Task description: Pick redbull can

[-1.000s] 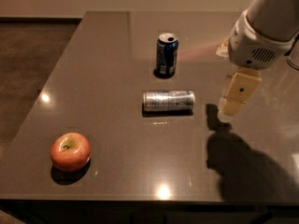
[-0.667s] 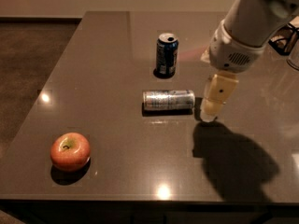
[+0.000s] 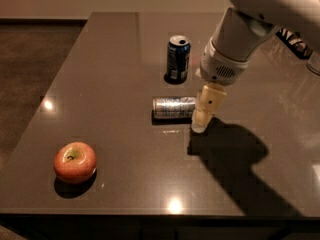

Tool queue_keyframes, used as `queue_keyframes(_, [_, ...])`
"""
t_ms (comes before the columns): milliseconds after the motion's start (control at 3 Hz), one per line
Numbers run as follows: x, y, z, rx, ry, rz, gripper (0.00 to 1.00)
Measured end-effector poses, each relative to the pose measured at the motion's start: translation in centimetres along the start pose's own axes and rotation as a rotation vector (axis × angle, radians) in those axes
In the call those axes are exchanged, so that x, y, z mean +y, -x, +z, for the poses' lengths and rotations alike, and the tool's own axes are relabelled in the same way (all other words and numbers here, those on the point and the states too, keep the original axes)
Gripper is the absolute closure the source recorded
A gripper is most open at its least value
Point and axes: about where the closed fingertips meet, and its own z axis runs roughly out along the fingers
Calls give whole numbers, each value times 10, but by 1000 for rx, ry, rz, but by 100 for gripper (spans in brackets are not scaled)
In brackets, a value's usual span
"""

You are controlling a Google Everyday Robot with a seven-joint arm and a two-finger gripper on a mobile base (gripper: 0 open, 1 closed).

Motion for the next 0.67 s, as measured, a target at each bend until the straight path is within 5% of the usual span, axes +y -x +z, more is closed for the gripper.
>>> queue_keyframes(667, [4,22,35,7,39,-32,0])
